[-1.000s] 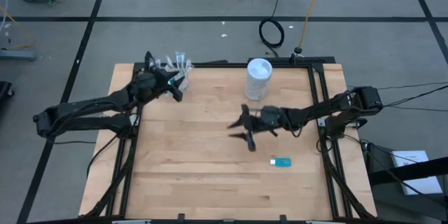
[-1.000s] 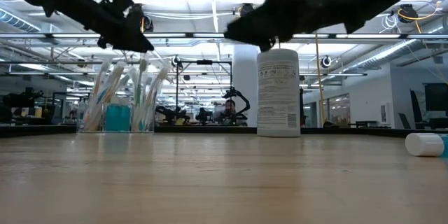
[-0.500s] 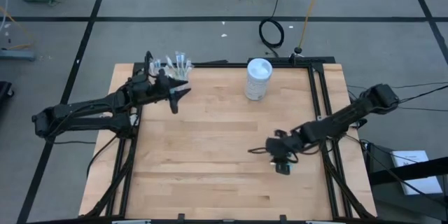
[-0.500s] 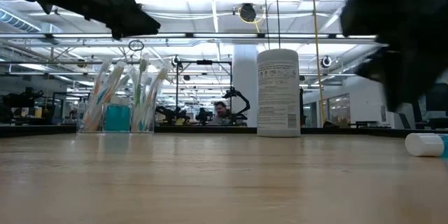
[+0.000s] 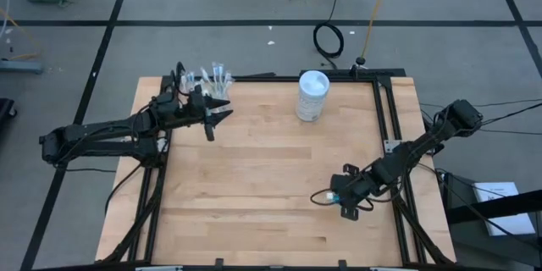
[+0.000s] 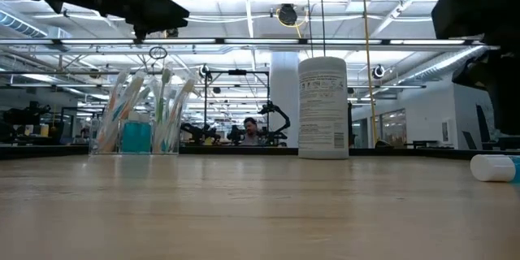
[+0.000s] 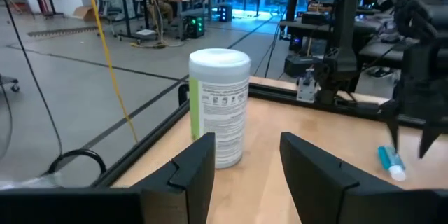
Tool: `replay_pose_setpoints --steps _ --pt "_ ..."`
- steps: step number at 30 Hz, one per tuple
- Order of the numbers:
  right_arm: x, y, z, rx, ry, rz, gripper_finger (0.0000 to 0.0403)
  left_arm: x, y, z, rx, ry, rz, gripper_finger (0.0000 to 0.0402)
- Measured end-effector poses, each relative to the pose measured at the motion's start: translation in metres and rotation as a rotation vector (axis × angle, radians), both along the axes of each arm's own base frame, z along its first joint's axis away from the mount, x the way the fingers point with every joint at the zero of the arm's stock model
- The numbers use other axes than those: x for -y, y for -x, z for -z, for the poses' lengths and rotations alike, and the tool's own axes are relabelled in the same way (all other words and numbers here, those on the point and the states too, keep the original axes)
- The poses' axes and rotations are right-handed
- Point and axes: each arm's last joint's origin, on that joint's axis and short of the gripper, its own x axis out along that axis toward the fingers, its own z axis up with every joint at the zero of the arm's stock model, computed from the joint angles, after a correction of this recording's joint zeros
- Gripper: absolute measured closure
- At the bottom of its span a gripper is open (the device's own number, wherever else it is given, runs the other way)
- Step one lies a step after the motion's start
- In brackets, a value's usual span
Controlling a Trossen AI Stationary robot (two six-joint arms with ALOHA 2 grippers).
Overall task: Pick & Place toothbrushing station
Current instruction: Put the mouthwash into the transparent organizer
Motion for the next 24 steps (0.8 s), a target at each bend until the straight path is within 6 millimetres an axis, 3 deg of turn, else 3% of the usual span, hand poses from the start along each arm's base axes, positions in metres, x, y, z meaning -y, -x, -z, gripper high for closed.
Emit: replay_pose_setpoints --steps 6,14,18,24 --pt "-0.003 0.001 0.015 0.0 0.177 -0.078 0.0206 0.002 -0.001 0.0 0.014 0.029 0.011 0.0234" --pt "-0.003 0.007 0.047 -0.077 0.155 -0.132 0.0191 0.002 -0.001 -0.003 0.038 0.021 0.011 0.0234" --pt "0.0 0.01 0.055 -0.095 0.19 -0.162 0.0205 0.002 -0.001 -0.003 0.039 0.016 0.01 0.0234" --pt "-0.001 0.004 0.051 0.011 0.216 -0.197 0.025 0.002 -0.001 -0.005 0.062 0.018 0.01 0.0234"
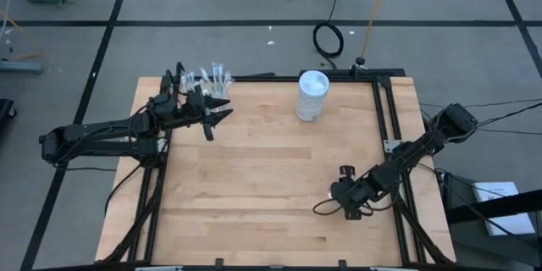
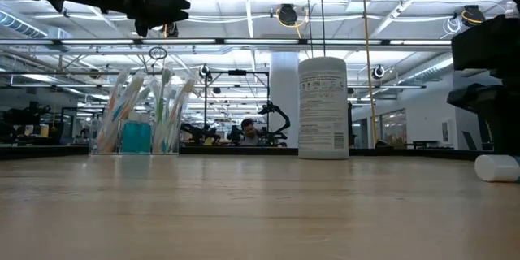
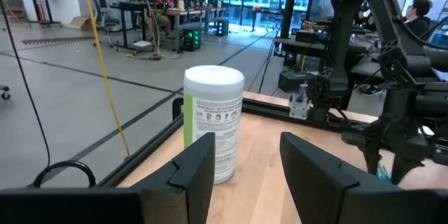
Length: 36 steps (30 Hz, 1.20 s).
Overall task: Pick & Place toothbrushing station
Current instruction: Put the mouthwash into the transparent organizer
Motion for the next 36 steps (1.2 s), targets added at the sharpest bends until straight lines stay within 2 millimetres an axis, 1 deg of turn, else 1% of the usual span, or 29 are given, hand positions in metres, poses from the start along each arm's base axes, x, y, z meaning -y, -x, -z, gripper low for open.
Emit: replay_pose_setpoints --steps 2,4,6,7,9,10,11,13,15,17,18,20,23,26,28,32,34,36 --pt "-0.002 -0.005 -0.004 0.083 -0.005 -0.026 0.0251 0.0 0.0 0.0 0.002 -0.012 0.0 0.0234" --pt "-0.002 -0.012 -0.007 0.178 0.026 -0.033 0.0251 0.0 0.0 -0.001 0.008 -0.028 0.001 0.0234" --pt "-0.002 -0.019 -0.015 0.299 0.079 -0.066 0.0248 0.0 0.0 -0.003 0.019 -0.034 0.002 0.0234" --pt "-0.002 -0.026 -0.02 0.381 0.106 -0.09 0.0243 0.0 0.0 -0.003 0.021 -0.036 0.012 0.0234" --pt "0.001 -0.039 -0.032 0.54 0.212 -0.154 0.0234 0.002 -0.001 -0.002 0.013 -0.058 0.063 0.0234" --pt "0.004 -0.046 -0.039 0.622 0.295 -0.178 0.0233 0.002 -0.002 -0.001 0.002 -0.075 0.104 0.0234" --pt "0.009 -0.054 -0.046 0.699 0.403 -0.187 0.0233 0.003 -0.004 0.0 -0.011 -0.093 0.148 0.0234" --pt "0.021 -0.07 -0.06 0.824 0.648 -0.149 0.0241 0.005 -0.007 0.004 -0.035 -0.125 0.231 0.0234" --pt "0.039 -0.085 -0.072 0.902 0.853 -0.121 0.0251 0.006 -0.012 0.007 -0.045 -0.154 0.264 0.0234" --pt "0.059 -0.097 -0.079 0.984 0.958 -0.116 0.0253 0.006 -0.02 0.013 -0.075 -0.13 0.239 0.0234" --pt "0.068 -0.103 -0.08 1.011 0.986 -0.151 0.0253 0.005 -0.024 0.017 -0.085 -0.1 0.204 0.0234" --pt "0.084 -0.12 -0.077 1.016 1.015 -0.254 0.0251 0.004 -0.032 0.022 -0.082 -0.045 0.134 0.0234" --pt "0.107 -0.146 -0.063 0.866 1.134 -0.327 0.024 0.002 -0.045 0.033 -0.103 0.004 0.08 0.0234" --pt "0.129 -0.171 -0.055 0.715 1.253 -0.284 0.0239 0.002 -0.059 0.046 -0.128 -0.003 0.081 0.0234" --pt "0.14 -0.186 -0.05 0.661 1.271 -0.247 0.0243 0.001 -0.065 0.054 -0.14 0.004 0.048 0.0234" --pt "0.148 -0.2 -0.035 0.515 1.294 -0.231 0.0245 -0.003 -0.072 0.064 -0.145 0.062 -0.03 0.0234" --pt "0.15 -0.204 -0.029 0.486 1.299 -0.226 0.0243 -0.005 -0.074 0.069 -0.154 0.1 -0.057 0.0234" --pt "0.152 -0.206 -0.028 0.484 1.299 -0.224 0.0241 -0.005 -0.076 0.075 -0.176 0.13 -0.072 0.0234"
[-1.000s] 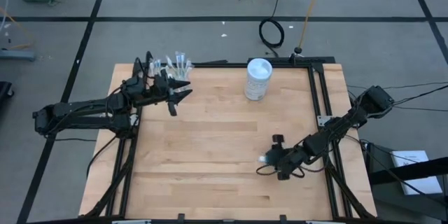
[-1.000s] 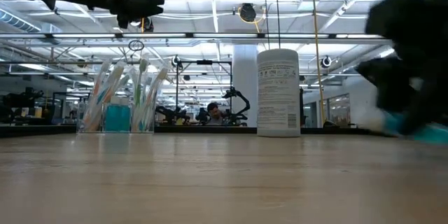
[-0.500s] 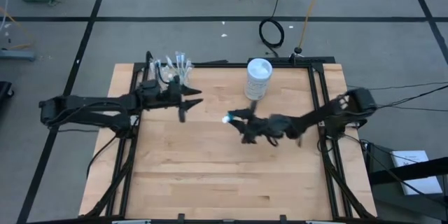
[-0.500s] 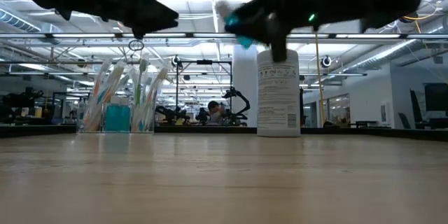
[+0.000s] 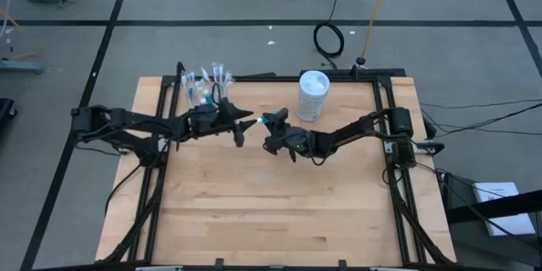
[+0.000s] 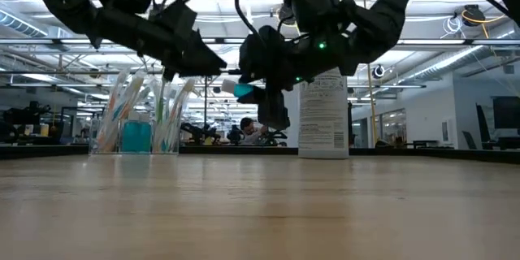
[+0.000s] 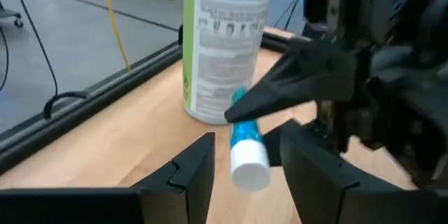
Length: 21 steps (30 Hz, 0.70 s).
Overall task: Pick & Place toothbrushing station
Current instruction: Put the mouthwash into the transparent organizer
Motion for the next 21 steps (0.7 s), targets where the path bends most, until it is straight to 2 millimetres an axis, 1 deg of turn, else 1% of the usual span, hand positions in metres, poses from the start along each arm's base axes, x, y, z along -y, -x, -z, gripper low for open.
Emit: replay_pose_setpoints --steps 7,15,18,21 --pt "0.003 -0.001 -0.006 0.045 -0.031 0.015 0.024 -0.002 -0.007 0.015 -0.04 0.015 -0.01 0.0234" --pt "0.003 -0.001 -0.008 0.051 -0.029 0.005 0.0239 -0.002 -0.011 0.017 -0.01 0.019 0.016 0.0236" --pt "0.002 -0.002 -0.008 0.05 -0.037 -0.034 0.0239 -0.002 -0.012 0.015 0.018 0.013 0.017 0.0255" --pt "0.002 -0.002 -0.007 0.052 -0.039 -0.037 0.0239 -0.001 -0.012 0.015 0.023 0.012 0.02 0.029"
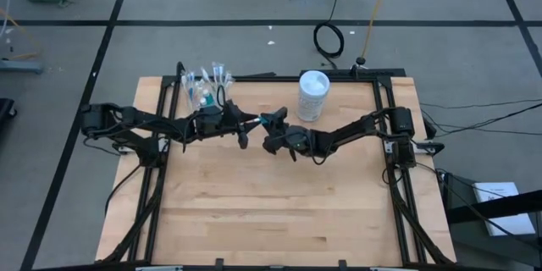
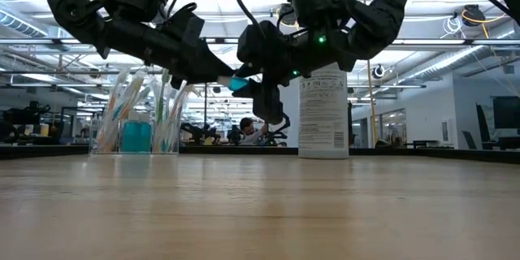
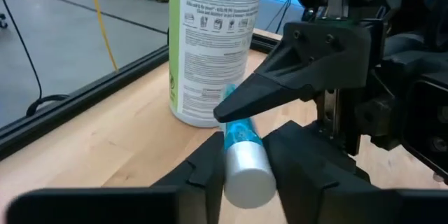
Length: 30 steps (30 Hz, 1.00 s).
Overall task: Pick & Place toothbrushing station
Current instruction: Put the mouthwash into the transparent organizer
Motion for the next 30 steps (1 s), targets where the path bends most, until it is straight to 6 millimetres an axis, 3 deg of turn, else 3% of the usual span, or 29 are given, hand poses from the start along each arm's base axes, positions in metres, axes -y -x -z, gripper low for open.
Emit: replay_pose_setpoints --steps 4,8,18,23,26,30 --pt "0.0001 0.0001 -0.0003 0.037 -0.04 0.006 0.0239 -0.0002 0.0 0.0 0.001 0.002 -0.003 0.0326" --pt "0.0002 0.0001 -0.0004 0.039 -0.039 0.007 0.0237 -0.0003 0.0001 -0.0001 0.006 0.016 -0.007 0.0324" --pt "0.0001 -0.0001 -0.0031 0.063 -0.039 0.006 0.0236 0.0011 -0.0002 0.0015 0.001 0.055 0.037 0.0236" --pt "0.0002 -0.0001 -0.0029 0.06 -0.039 0.006 0.0236 0.0012 -0.0003 0.0009 0.006 0.047 0.024 0.0216" --pt "0.0002 0.0 -0.0025 0.056 -0.039 0.007 0.0237 0.0007 -0.0002 0.0009 0.004 0.038 0.012 0.0224" --pt "0.0003 0.0 -0.0025 0.056 -0.039 0.007 0.0236 0.0005 -0.0001 0.001 0.003 0.035 0.006 0.0268"
